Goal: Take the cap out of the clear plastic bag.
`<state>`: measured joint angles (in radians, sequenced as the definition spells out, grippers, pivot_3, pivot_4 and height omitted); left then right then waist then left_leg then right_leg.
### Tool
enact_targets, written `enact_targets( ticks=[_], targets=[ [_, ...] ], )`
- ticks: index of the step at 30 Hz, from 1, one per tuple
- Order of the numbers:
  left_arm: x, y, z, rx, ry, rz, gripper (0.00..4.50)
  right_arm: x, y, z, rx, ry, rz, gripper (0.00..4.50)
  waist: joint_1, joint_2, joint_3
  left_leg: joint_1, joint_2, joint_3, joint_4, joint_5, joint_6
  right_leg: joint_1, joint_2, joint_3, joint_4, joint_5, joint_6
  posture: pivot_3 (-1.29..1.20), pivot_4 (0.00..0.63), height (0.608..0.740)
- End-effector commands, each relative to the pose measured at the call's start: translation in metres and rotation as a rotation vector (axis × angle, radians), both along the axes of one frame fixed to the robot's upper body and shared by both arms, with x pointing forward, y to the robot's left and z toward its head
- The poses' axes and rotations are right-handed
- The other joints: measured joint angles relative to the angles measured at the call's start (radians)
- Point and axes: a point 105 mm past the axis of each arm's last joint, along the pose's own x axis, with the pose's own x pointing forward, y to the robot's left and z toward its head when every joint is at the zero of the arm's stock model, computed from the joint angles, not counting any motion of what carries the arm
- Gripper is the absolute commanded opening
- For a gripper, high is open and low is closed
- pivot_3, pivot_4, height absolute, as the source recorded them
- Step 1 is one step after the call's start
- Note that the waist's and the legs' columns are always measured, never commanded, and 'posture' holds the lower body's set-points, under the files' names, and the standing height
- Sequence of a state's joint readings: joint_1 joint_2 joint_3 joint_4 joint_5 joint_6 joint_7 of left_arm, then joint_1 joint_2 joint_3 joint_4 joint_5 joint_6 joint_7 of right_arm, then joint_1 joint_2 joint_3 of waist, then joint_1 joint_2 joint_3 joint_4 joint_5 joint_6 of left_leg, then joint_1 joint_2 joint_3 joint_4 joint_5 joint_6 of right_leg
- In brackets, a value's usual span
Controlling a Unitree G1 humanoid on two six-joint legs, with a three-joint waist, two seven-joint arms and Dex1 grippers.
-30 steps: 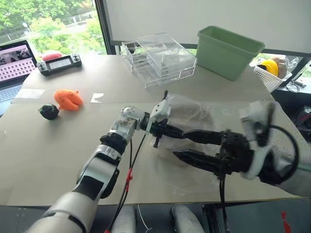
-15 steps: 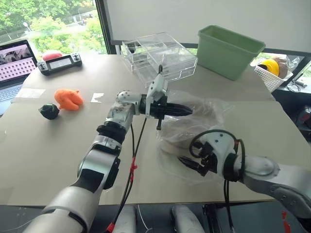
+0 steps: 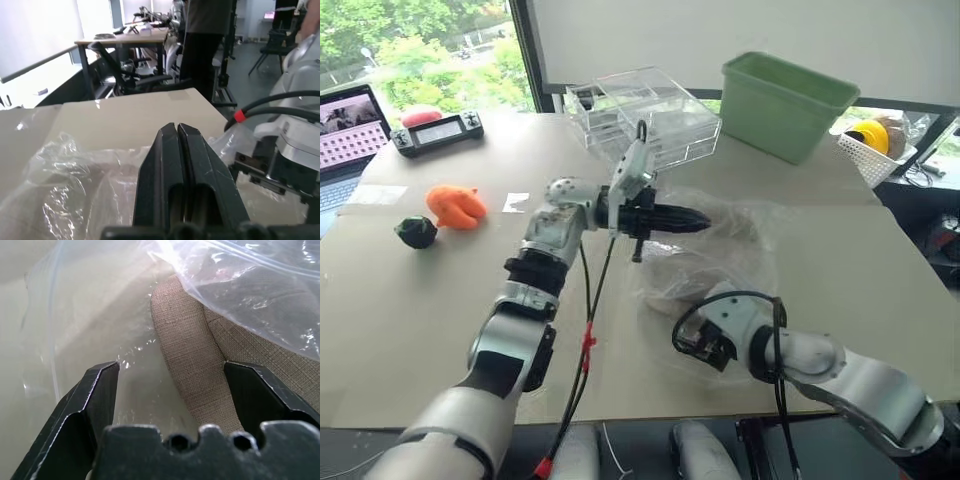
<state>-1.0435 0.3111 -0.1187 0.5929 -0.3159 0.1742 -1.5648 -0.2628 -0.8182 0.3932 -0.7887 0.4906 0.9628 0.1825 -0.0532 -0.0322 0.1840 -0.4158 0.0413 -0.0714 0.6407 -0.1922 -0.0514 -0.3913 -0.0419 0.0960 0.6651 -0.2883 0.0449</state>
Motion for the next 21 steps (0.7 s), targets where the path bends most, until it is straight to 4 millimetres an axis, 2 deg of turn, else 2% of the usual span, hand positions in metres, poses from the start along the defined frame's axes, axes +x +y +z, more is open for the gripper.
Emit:
enact_targets(
  ticks=[1,4,7,10,14,18,21],
  targets=[
    [-0.006,0.033,0.003,0.08,-0.069,0.026,0.06,0.0,-0.001,0.003,-0.005,-0.027,-0.003,3.97,-0.001,0.0,0.0,0.0,0.0,0.0,0.0,0.0,0.0,0.0,0.0,0.0,0.0,0.0,0.0,0.0,0.15,0.735],
    [-0.008,0.046,0.006,0.091,-0.055,0.071,0.84,0.0,0.0,0.002,-0.001,-0.024,-0.001,3.97,0.006,0.0,0.0,0.0,0.0,0.0,0.0,0.0,0.0,0.0,0.0,0.0,0.0,0.0,0.0,0.0,0.15,0.735],
    [-0.025,0.053,-0.003,0.149,-0.069,0.041,1.82,0.0,0.001,0.002,0.004,-0.024,0.003,3.97,0.013,0.0,0.0,0.0,0.0,-0.001,0.0,0.0,0.0,0.001,0.0,-0.001,-0.001,0.0,0.0,0.0,0.15,0.735],
    [-0.036,0.049,-0.007,0.143,-0.048,0.023,2.94,0.002,0.002,0.002,0.006,-0.027,0.005,3.97,0.014,0.0,0.0,0.0,0.0,-0.001,0.0,0.0,0.0,0.001,0.0,-0.001,0.0,0.001,-0.001,0.0,0.15,0.735],
    [-0.05,0.04,-0.021,0.146,-0.031,-0.004,4.35,0.003,0.002,0.002,0.003,-0.028,0.01,3.97,0.012,0.0,0.0,0.0,0.0,-0.001,0.001,0.0,0.0,0.001,0.0,-0.001,0.0,0.0,-0.001,0.0,0.15,0.735],
    [-0.049,0.031,-0.029,0.139,-0.023,0.03,4.44,0.003,0.002,0.002,0.0,-0.027,0.013,3.97,0.011,0.0,0.0,0.0,0.0,-0.001,0.001,0.0,0.0,0.001,0.0,-0.001,0.0,0.001,-0.001,0.0,0.15,0.735],
    [-0.029,0.021,-0.056,0.231,-0.139,0.145,4.44,0.003,0.002,0.004,0.0,-0.033,0.012,3.97,0.013,0.0,0.0,0.001,0.0,-0.001,0.001,0.0,0.0,0.001,0.0,-0.001,0.0,0.0,-0.001,0.0,0.15,0.735]
  ],
)
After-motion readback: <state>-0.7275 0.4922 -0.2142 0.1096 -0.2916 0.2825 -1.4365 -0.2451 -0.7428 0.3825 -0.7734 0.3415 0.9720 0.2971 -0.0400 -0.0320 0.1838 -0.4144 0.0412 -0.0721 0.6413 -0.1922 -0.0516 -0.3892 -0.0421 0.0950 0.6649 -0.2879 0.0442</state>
